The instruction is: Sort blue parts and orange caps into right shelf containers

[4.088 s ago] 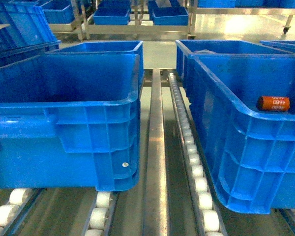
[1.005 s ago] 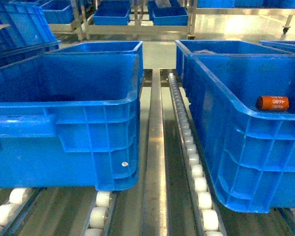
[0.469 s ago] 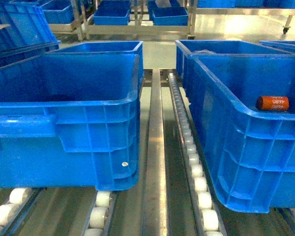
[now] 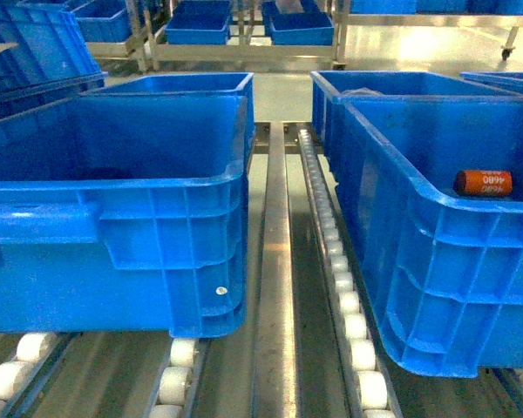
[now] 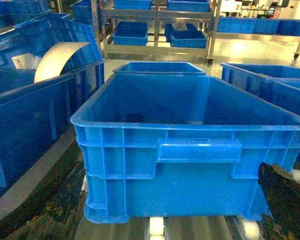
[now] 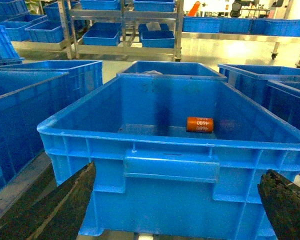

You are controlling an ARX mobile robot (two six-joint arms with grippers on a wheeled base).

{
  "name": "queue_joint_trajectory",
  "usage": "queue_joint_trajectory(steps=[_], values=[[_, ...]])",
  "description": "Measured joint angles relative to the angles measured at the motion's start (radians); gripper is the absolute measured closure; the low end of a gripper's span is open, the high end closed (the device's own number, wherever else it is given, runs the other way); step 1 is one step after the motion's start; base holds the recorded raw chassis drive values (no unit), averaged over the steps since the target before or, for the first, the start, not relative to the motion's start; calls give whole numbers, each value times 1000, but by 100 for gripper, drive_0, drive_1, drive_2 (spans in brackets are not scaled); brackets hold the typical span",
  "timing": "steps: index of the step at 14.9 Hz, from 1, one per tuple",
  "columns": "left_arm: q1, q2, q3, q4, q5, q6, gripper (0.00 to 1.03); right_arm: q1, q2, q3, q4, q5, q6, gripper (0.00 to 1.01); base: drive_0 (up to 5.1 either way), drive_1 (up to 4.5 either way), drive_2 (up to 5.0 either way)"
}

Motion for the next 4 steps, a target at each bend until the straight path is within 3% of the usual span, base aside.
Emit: queue_joint_trajectory(steps=[4], values=[[0, 0, 0, 0, 0, 0, 5, 0, 0, 0, 0, 0, 0, 3, 0, 0, 0]])
